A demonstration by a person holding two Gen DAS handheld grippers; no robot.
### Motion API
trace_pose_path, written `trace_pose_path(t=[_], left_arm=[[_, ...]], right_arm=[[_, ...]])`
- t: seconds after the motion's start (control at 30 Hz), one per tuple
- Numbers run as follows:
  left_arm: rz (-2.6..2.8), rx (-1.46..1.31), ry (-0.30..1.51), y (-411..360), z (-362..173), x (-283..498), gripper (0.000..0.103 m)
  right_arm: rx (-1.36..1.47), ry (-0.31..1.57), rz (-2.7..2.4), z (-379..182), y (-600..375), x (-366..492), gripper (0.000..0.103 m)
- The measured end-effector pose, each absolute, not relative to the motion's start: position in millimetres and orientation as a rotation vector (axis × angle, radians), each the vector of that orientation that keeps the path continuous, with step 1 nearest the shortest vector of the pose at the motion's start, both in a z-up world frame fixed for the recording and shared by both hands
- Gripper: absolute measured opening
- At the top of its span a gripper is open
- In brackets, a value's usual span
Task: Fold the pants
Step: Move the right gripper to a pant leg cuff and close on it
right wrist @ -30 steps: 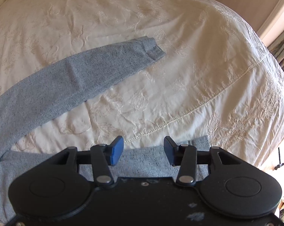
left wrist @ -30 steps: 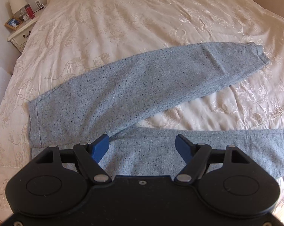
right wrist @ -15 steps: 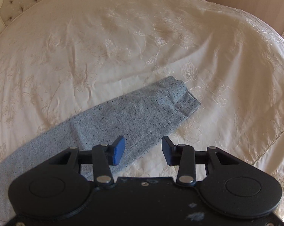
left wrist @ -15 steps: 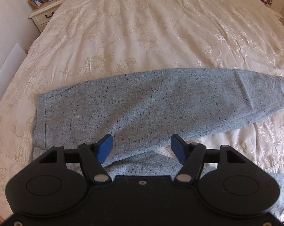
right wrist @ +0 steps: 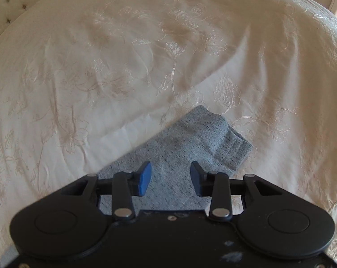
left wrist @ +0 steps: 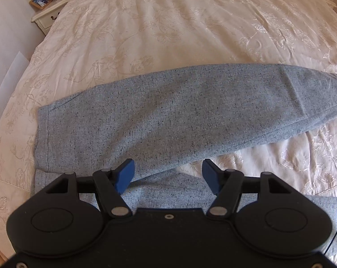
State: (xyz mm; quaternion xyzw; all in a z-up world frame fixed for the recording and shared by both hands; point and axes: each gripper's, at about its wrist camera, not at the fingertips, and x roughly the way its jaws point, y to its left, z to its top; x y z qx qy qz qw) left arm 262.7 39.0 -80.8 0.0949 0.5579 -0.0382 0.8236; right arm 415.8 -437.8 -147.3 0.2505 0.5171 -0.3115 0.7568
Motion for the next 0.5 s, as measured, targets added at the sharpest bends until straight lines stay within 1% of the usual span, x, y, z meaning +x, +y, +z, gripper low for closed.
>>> trace_pose_path(t=[0.1, 0.2, 0.37, 0.4, 0.43, 0.47, 0.5], left_arm=[[-0.053, 0.205, 1.188, 48, -86, 267, 0.068], [-0.026, 0.201, 1.201, 59, -92, 270, 0.068], [-0.008, 0.213, 1.223, 71, -103, 273, 0.068], [-0.007, 0.213, 1.228, 73, -106, 276, 0.068], [-0.005, 0.211, 1.232, 75, -107, 280, 0.068], [-0.003, 0.203, 1.236, 77, -106, 284, 0.068], [-0.005, 0.193, 1.237, 78, -106, 289, 0.068]], right_arm=[[0.595, 1.125, -0.735, -170, -446, 454, 0.038], [0.585, 1.119, -0.79, -190, -448, 480, 0.037], [0.453, 1.26, -0.866, -239, -450, 512, 0.034], [0.426, 1.305, -0.881, -248, -449, 514, 0.031], [0.418, 1.313, -0.883, -253, -448, 512, 0.024], [0.429, 1.293, -0.883, -253, -448, 507, 0.003], [0.456, 1.276, -0.876, -251, -448, 501, 0.001]])
